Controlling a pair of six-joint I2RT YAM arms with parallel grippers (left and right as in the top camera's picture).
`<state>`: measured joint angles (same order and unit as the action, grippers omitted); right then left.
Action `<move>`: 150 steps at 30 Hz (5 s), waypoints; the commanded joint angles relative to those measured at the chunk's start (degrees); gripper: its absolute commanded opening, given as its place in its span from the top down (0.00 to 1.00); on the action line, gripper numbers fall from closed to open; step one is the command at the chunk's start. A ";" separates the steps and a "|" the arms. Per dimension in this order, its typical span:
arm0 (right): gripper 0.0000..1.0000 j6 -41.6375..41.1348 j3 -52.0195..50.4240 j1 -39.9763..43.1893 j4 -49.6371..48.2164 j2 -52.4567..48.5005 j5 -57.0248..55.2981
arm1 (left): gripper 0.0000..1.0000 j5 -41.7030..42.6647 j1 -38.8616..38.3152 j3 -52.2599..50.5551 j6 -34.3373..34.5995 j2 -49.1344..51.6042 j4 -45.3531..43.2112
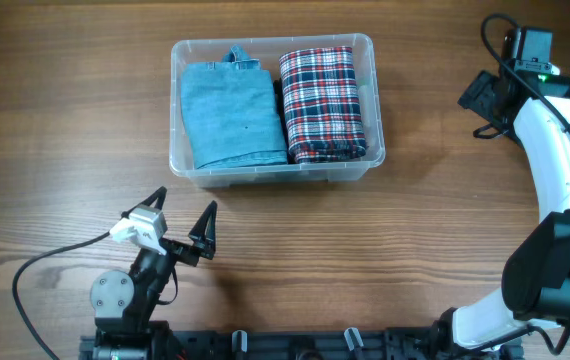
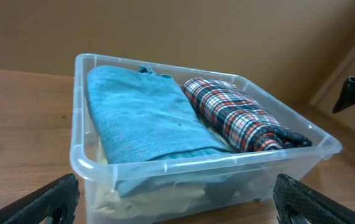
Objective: Pack container
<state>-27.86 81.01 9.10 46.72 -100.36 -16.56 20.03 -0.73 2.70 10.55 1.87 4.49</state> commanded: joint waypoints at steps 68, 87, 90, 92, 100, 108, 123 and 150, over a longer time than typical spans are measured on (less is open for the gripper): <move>0.00 -0.76 -1.07 -2.82 0.35 50.27 0.11 | 0.00 -6.62 0.63 -2.36 -1.16 -1.33 -1.42; 0.00 11.47 -36.72 -7.30 -23.37 71.45 10.38 | 0.00 -6.62 0.63 -2.36 -1.16 -1.33 -1.42; 0.00 13.07 -49.48 -7.28 -32.85 78.27 13.73 | 0.00 -6.62 0.63 -2.36 -1.16 -1.33 -1.42; 0.00 13.07 -57.00 -7.28 -38.51 82.64 15.87 | 0.00 -6.62 0.63 -2.36 -1.16 -1.33 -1.42; 0.00 12.83 -74.34 -7.28 -46.31 98.27 19.61 | 0.00 -6.62 0.63 -2.36 -1.16 -1.33 -1.42; 0.00 15.65 -77.22 -7.30 -48.72 100.17 22.86 | 0.00 -6.62 0.63 -2.36 -1.16 -1.33 -1.42; 0.00 15.69 -80.72 -7.32 -46.80 100.17 22.43 | 0.00 -6.62 0.63 -2.36 -1.16 -1.33 -1.42; 0.00 15.82 -80.72 -7.32 -47.08 100.15 22.43 | 0.00 -6.62 0.63 -2.36 -1.16 -1.33 -1.42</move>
<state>-13.10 0.38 2.02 -0.03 -0.89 5.15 13.74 -0.56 0.62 10.52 0.84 3.01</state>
